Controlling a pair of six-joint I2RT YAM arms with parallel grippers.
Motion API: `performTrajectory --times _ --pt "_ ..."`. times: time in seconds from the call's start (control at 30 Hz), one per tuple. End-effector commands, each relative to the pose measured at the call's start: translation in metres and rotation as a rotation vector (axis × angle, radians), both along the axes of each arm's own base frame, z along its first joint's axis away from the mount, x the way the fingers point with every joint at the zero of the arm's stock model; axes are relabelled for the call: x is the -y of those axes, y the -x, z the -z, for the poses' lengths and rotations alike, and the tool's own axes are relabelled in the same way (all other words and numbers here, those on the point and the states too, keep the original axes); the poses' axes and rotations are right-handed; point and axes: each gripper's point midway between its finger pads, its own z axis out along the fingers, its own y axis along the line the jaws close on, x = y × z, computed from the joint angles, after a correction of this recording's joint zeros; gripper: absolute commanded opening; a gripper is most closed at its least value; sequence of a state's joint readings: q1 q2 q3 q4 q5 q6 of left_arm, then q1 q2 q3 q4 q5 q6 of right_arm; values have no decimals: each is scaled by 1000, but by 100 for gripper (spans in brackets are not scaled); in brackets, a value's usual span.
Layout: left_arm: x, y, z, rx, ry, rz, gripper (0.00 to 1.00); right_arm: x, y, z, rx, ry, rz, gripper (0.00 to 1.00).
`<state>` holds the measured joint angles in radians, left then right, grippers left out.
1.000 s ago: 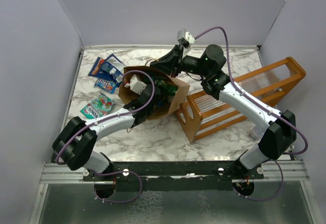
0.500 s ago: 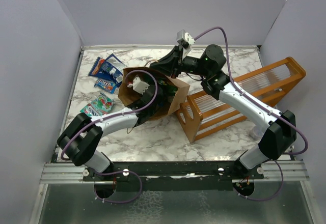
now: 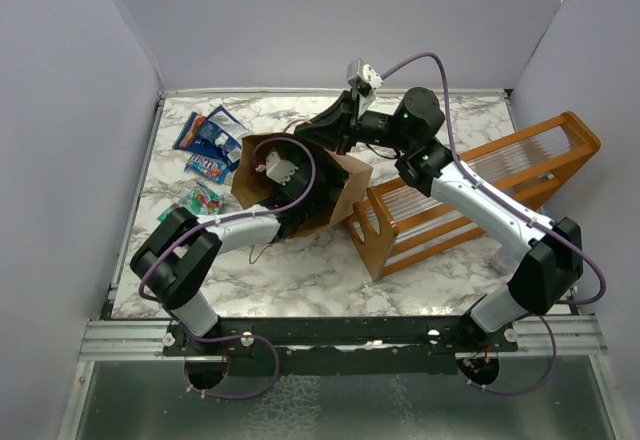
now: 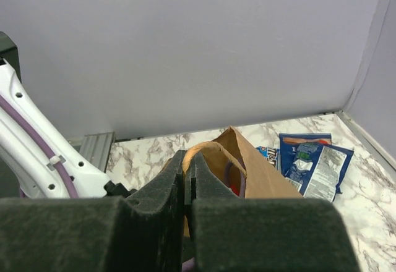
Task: Take the snacks out of the paper bag
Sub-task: Take out the snack from the paper bag.
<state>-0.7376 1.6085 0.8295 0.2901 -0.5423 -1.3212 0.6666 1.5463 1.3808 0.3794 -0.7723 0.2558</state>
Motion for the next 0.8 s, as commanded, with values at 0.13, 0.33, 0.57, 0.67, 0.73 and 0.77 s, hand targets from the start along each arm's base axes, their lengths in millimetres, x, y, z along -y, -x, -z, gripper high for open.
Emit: performTrajectory --times 0.13,0.33,0.57,0.67,0.73,0.77 --pt "6 -24 17 -59 22 -35 88 8 16 -33 73 -41 -12 2" --pt "2 -37 44 -129 -15 -76 86 7 12 -29 70 -32 3 2" --pt "8 -51 45 -101 -16 -45 69 9 5 -24 78 -16 44 2" --pt "11 -58 37 -83 -6 -13 51 10 -1 -18 80 -5 78 2" --pt "11 -61 29 -66 0 4 40 11 -7 -13 78 5 112 2" --pt "10 -62 24 -58 0 10 35 12 -10 -11 80 10 131 2"
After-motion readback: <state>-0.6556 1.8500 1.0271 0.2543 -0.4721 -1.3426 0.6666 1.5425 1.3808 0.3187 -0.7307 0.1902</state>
